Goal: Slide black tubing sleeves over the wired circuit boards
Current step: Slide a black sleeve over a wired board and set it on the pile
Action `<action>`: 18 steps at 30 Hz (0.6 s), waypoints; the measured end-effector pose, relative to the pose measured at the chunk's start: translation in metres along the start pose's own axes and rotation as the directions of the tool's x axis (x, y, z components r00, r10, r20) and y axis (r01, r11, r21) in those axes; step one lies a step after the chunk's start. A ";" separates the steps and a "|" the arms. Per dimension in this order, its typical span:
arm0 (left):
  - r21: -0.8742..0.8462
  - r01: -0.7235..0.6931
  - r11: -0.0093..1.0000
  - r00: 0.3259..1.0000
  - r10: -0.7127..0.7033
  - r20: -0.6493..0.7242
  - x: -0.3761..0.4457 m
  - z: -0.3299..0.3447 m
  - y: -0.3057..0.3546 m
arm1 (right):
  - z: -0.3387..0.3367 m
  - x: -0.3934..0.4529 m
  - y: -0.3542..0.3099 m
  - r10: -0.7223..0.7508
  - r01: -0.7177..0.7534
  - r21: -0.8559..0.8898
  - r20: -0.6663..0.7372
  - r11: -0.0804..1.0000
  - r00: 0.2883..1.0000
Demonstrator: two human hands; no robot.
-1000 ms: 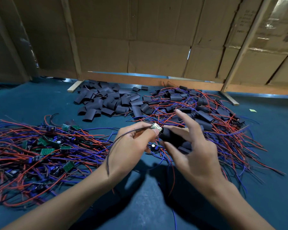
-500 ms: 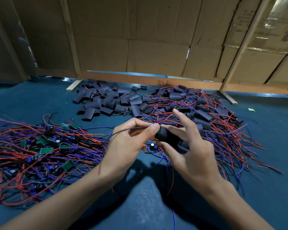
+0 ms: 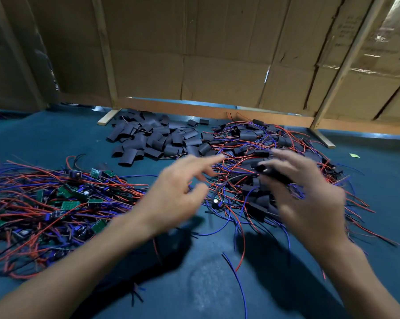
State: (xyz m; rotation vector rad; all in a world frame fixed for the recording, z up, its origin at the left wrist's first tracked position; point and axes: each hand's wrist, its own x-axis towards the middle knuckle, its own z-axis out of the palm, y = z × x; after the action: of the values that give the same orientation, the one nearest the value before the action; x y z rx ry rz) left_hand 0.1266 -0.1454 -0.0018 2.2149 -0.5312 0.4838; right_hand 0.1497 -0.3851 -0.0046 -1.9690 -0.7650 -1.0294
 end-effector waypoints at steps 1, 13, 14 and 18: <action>0.123 0.038 0.992 0.999 -0.035 -0.023 0.005 -0.012 -0.012 | -0.007 0.003 0.005 -0.006 0.005 -0.027 -0.065 1.000 0.998; 0.624 0.630 0.461 0.662 -0.740 -0.121 0.065 -0.068 -0.131 | -0.021 0.004 0.056 0.564 -0.417 -0.539 0.136 0.732 0.815; 0.579 0.633 0.514 0.694 -0.708 -0.131 0.064 -0.069 -0.130 | -0.020 0.005 0.051 0.521 -0.406 -0.522 0.087 0.750 0.849; 0.534 0.581 0.614 0.769 -0.630 -0.112 0.058 -0.064 -0.113 | -0.009 0.003 0.026 0.182 -0.187 -0.395 -0.051 0.900 0.982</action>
State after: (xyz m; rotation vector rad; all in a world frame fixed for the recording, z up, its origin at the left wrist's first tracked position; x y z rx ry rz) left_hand 0.2226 -0.0406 -0.0024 2.7760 0.4082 0.1678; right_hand 0.1676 -0.4052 -0.0081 -2.3238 -0.3656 -1.1479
